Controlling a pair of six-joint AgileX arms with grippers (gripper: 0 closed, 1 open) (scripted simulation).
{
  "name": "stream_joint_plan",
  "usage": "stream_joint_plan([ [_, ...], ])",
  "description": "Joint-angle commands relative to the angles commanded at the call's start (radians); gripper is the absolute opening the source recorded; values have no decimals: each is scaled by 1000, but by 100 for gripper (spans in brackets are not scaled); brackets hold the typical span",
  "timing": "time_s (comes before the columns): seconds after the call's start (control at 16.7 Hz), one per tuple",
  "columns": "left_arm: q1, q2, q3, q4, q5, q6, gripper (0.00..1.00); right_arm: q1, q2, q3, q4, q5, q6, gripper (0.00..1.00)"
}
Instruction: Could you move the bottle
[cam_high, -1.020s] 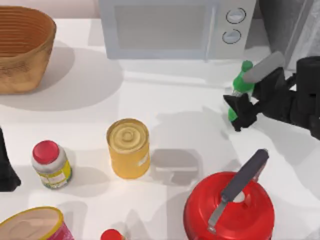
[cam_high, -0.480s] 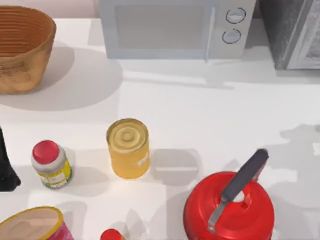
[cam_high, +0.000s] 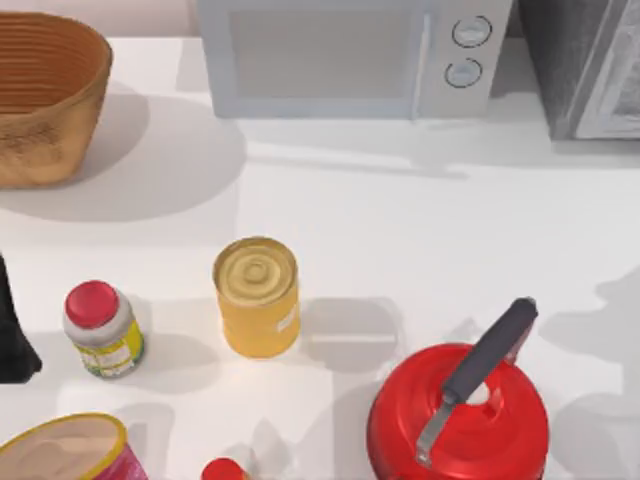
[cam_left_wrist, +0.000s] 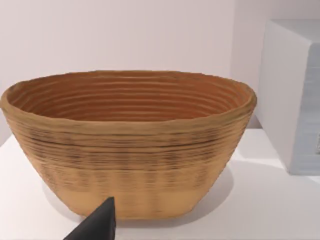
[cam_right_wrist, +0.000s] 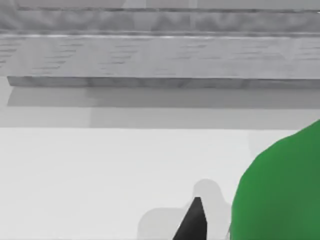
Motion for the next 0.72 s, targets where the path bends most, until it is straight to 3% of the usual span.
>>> stream_joint_plan([
  [0.72,0,0,0,0,0,0,100,52,342,100,253,56,27,0],
])
